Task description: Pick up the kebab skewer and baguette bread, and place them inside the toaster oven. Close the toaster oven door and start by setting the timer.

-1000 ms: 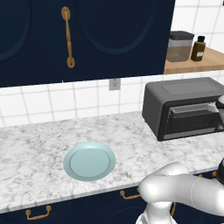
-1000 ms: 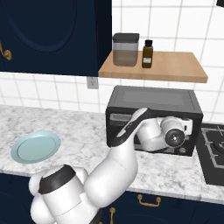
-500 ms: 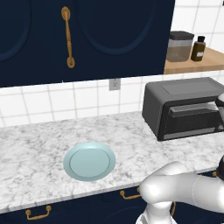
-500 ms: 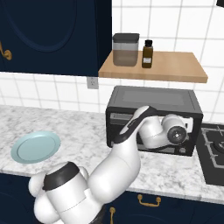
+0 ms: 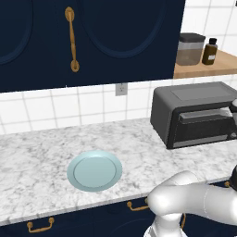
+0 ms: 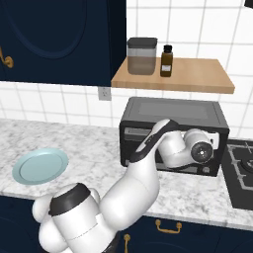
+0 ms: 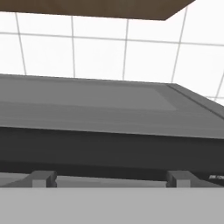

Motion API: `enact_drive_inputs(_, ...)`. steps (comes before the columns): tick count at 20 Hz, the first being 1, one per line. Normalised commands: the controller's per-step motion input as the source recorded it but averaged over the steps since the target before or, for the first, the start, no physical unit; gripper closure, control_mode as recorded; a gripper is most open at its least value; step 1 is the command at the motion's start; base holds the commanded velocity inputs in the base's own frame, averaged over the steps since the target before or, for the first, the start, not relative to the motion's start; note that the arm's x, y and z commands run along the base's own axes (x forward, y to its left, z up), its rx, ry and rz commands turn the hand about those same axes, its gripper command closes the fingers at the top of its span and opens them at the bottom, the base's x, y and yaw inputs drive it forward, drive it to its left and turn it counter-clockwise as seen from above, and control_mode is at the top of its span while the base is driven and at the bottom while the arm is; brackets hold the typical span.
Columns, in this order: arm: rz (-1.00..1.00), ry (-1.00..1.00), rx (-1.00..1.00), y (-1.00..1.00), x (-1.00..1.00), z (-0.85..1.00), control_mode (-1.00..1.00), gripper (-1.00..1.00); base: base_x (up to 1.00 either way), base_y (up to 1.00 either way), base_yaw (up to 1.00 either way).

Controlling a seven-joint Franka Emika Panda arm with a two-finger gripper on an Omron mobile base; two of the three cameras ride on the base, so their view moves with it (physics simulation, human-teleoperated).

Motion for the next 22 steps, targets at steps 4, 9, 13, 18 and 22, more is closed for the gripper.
enact_drive_inputs(4, 0.0, 0.0, 0.0, 0.0, 0.0, 0.2, -1.0, -1.0, 0.0, 0.0, 0.0)
enact_drive_inputs(9, 0.0, 0.0, 0.0, 0.0, -0.1, 0.34, -1.0, -1.0, 0.0, 0.0, 0.0)
enact_drive_inputs(13, 0.0, 0.0, 0.0, -0.18, -0.57, 0.04, -1.0, -1.0, 0.0, 0.0, 0.0)
enact_drive_inputs(18, 0.0, 0.0, 0.0, -0.29, -0.73, -0.05, -1.0, -1.0, 0.0, 0.0, 0.0)
enact_drive_inputs(22, 0.0, 0.0, 0.0, -0.18, -0.59, -0.25, -1.0, -1.0, 0.0, 0.0, 0.0)
